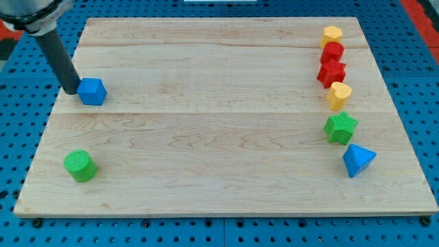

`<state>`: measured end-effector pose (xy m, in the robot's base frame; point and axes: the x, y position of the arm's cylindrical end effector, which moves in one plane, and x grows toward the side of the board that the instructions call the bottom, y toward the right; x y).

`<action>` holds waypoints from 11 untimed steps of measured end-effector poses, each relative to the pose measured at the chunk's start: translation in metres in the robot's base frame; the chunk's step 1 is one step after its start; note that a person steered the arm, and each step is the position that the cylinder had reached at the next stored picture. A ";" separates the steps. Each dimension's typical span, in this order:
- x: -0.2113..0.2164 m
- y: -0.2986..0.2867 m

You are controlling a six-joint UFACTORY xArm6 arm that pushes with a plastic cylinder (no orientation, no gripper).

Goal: Move the blue cube to the center

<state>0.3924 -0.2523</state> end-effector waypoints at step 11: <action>0.006 0.124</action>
